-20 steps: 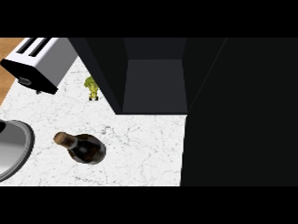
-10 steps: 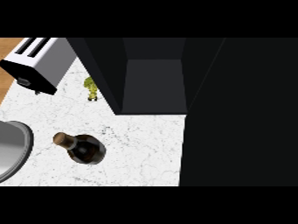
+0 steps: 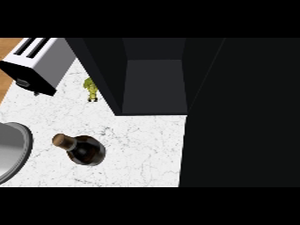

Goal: Pick up the wine, place it into the cabinet and close the cabinet

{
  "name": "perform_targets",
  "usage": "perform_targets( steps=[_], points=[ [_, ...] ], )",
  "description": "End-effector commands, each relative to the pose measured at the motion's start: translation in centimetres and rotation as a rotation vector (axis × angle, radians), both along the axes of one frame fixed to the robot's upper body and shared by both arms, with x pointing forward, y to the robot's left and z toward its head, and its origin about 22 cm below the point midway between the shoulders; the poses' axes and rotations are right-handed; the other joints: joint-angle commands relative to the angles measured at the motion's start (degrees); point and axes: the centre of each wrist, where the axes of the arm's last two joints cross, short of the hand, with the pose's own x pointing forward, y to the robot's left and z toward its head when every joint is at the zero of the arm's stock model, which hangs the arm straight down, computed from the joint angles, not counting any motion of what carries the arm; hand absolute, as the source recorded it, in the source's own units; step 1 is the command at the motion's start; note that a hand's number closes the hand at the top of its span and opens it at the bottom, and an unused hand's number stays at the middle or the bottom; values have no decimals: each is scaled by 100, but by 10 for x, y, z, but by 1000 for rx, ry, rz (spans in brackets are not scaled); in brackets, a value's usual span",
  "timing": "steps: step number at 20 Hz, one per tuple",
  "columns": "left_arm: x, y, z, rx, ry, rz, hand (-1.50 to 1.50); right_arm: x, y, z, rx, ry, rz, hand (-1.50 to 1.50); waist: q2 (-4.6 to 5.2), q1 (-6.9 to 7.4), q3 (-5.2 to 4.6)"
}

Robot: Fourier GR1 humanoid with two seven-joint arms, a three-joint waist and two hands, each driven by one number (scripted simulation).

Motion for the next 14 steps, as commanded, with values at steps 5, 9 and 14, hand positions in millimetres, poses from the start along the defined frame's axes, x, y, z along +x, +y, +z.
perform_targets(
  steps=[5,9,14],
  points=[
    [17,8,-15,26,-2,91,-150,-45,-13,42,49,-98,28,-150,28,-77,3],
    [28,17,-47,69,39,109,-150,-31,-9,32,72,-72,6,-150,43,-36,-2],
    [37,8,-64,107,43,103,-150,-41,-9,32,63,-63,23,-150,26,-41,2]
  ],
)
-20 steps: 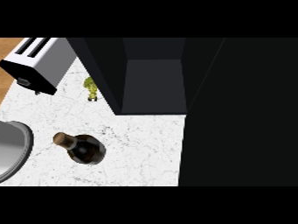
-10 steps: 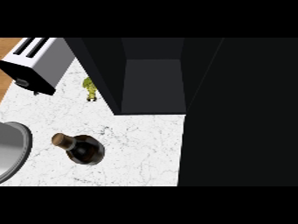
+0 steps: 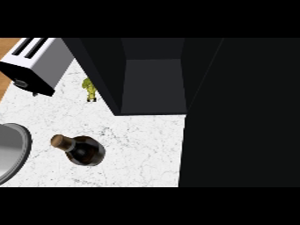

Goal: Pick up the wine, place it into the cabinet and close the cabinet

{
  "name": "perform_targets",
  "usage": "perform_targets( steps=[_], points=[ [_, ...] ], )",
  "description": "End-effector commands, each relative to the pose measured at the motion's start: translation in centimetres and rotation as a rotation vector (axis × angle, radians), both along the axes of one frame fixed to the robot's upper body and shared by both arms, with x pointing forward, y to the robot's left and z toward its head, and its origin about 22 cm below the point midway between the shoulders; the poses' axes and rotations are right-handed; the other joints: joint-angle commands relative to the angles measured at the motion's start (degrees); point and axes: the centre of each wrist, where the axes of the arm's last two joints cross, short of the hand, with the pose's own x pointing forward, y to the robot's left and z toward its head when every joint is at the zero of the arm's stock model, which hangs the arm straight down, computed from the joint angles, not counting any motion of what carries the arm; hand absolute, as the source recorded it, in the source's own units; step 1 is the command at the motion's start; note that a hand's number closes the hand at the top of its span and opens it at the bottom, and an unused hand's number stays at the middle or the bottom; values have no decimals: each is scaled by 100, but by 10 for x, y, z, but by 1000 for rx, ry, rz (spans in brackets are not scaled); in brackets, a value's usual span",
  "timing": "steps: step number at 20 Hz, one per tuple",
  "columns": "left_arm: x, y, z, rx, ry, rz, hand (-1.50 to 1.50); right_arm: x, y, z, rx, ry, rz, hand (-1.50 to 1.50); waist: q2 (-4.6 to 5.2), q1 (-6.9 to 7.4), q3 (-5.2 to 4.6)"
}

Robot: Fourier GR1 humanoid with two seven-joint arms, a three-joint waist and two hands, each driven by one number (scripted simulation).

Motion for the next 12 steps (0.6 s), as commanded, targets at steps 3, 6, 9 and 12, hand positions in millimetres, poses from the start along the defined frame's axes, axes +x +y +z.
perform_targets(
  steps=[3,6,9,12],
  points=[
    [11,-15,-18,57,16,9,-150,-24,-19,22,40,-51,45,-150,5,41,7],
    [35,-10,-56,82,25,-19,-150,-24,-17,21,77,-76,44,-150,17,-31,3],
    [52,-20,-78,92,58,-27,-150,-22,-18,22,64,-62,22,-150,22,-27,1],
    [68,-26,-97,113,75,17,-150,-21,-11,13,104,-69,42,-150,21,-72,4]
  ],
)
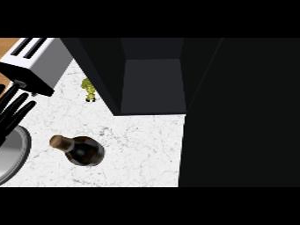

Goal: Pick up the wine, place it into the cabinet and close the cabinet

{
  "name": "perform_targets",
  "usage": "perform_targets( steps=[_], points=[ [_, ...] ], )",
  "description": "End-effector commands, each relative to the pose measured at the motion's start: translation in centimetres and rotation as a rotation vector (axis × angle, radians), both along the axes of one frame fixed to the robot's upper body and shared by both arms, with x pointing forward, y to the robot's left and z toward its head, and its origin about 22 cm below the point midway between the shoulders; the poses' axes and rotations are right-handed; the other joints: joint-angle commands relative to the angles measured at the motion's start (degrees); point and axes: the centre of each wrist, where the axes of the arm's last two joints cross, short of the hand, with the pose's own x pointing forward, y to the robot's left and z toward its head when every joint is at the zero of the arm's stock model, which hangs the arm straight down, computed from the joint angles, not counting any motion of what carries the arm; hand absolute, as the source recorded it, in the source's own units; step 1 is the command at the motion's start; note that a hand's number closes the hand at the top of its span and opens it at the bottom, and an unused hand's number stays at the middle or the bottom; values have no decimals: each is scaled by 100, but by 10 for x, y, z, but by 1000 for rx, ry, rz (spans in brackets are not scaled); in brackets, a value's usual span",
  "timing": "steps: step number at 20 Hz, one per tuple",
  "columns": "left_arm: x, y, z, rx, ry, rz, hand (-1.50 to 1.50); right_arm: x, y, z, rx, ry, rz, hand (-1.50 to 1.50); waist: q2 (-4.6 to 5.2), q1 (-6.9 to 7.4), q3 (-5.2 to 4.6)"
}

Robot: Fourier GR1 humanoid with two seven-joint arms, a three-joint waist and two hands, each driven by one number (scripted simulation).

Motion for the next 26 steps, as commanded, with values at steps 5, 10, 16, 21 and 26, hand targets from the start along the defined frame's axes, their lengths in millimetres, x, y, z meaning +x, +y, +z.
perform_targets(
  steps=[5,10,16,21,26],
  points=[
    [37,2,-37,88,-8,130,-150,-30,-12,27,66,-44,56,-150,4,-22,0],
    [29,18,-91,93,13,145,-150,-27,-14,13,39,-21,59,-150,2,14,-2],
    [21,-1,-137,79,72,90,-150,-27,-18,7,65,-33,53,-150,-6,33,1],
    [40,3,-154,77,118,76,-150,-28,-12,3,75,-42,58,-150,-5,21,0],
    [31,-13,-193,17,129,-38,-150,-22,-15,8,51,-52,65,-150,8,33,-6]
  ],
)
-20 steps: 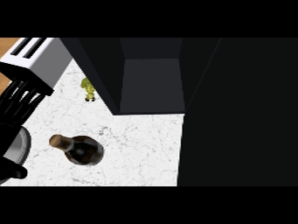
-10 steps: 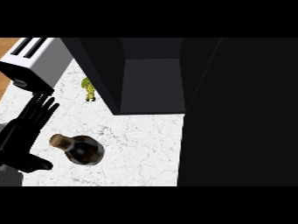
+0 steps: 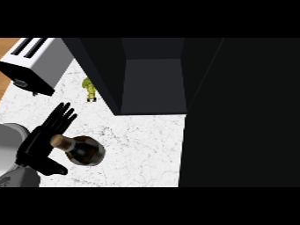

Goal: Pick up the wine, place it into the cabinet and close the cabinet

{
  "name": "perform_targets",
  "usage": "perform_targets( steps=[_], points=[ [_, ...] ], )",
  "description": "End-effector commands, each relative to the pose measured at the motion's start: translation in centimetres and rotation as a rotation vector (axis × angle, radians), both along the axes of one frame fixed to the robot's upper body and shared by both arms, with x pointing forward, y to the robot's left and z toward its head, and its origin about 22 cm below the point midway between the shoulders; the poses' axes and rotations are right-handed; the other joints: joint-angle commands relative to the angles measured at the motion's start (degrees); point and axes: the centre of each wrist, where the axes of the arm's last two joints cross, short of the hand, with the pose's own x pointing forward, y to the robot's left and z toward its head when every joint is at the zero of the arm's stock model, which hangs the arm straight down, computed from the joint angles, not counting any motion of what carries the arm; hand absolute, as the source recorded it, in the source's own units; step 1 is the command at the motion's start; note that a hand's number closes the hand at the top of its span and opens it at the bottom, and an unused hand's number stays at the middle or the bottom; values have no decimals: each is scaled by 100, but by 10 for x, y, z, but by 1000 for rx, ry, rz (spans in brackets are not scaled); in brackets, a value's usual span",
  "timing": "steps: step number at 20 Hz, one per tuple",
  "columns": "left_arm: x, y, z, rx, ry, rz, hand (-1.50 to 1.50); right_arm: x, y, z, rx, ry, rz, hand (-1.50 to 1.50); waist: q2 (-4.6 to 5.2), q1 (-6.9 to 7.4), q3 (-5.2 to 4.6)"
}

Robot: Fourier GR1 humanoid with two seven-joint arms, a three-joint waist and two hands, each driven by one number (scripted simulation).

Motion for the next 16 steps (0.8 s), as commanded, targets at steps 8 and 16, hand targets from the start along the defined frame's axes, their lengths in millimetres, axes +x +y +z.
perform_targets(
  steps=[8,16],
  points=[
    [19,-8,-38,-104,98,-68,-150,-24,-6,22,91,-32,57,-150,6,-54,-3],
    [-2,-22,-72,-149,97,-42,-150,-20,-3,16,75,-32,49,-150,26,-81,-15]
  ],
)
